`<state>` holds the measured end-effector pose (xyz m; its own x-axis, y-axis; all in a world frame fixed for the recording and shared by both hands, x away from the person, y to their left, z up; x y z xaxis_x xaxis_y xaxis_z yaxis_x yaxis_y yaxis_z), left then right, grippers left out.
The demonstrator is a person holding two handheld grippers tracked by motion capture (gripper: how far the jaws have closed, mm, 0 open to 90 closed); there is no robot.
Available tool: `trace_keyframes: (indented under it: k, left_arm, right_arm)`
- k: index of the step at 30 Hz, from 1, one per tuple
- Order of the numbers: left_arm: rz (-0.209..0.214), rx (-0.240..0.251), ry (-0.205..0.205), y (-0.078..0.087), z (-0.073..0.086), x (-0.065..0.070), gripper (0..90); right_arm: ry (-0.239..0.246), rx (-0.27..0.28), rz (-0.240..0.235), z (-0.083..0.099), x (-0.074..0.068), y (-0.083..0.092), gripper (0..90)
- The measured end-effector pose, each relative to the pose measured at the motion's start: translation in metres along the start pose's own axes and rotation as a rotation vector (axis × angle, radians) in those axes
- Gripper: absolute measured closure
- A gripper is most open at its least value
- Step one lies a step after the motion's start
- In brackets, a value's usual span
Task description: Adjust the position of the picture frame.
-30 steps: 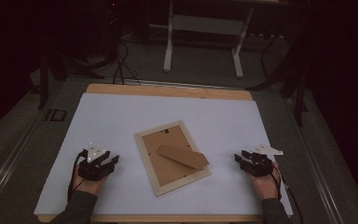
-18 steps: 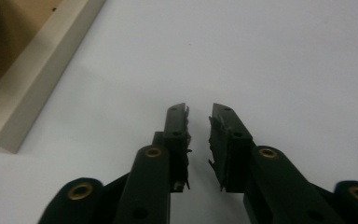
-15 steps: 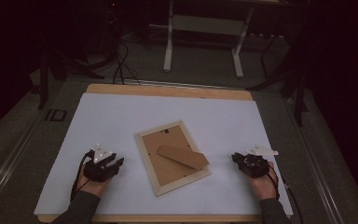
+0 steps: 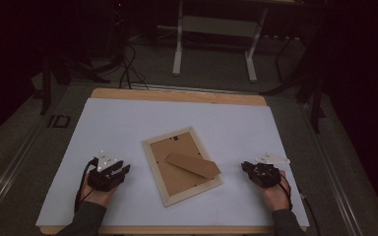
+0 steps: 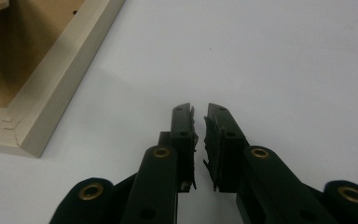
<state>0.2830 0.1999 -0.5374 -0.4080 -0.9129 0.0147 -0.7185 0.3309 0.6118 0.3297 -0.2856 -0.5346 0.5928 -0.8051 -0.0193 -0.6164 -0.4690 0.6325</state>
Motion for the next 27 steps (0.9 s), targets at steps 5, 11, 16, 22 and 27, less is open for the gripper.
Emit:
trace_keyframes:
  k: [5, 11, 16, 22, 27]
  left_arm:
    - [0.032, -0.011, -0.013, -0.004, 0.0, 0.003, 68.1]
    - [0.061, -0.02, -0.044, -0.01, -0.005, 0.012, 70.8]
    - [0.06, -0.042, -0.059, -0.013, -0.008, 0.015, 81.2]
    - [0.067, -0.062, -0.077, -0.019, -0.01, 0.018, 90.0]
    - [0.069, -0.067, -0.09, -0.025, -0.014, 0.022, 90.0]
  right_arm:
    - [0.005, 0.001, -0.009, -0.001, -0.004, -0.001, 82.4]
    - [0.028, -0.004, -0.028, -0.002, -0.012, -0.004, 87.0]
    - [0.04, -0.004, -0.045, -0.003, -0.018, -0.006, 89.5]
    - [0.042, 0.002, -0.063, -0.004, -0.022, -0.007, 89.5]
    - [0.055, 0.002, -0.074, -0.005, -0.026, -0.009, 89.6]
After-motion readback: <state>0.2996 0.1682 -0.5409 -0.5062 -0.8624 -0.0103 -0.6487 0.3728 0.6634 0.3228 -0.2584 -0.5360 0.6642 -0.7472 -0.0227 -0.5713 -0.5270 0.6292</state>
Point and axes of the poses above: each handheld gripper's, and its own axes: y roughly backward along the jaws, z roughly out of its underside, x roughly to its right, the point moved 2 cm from there along -y, roughly forward along the jaws, and after that the axes turned 2 degrees about -z, right-handed, at the moved point
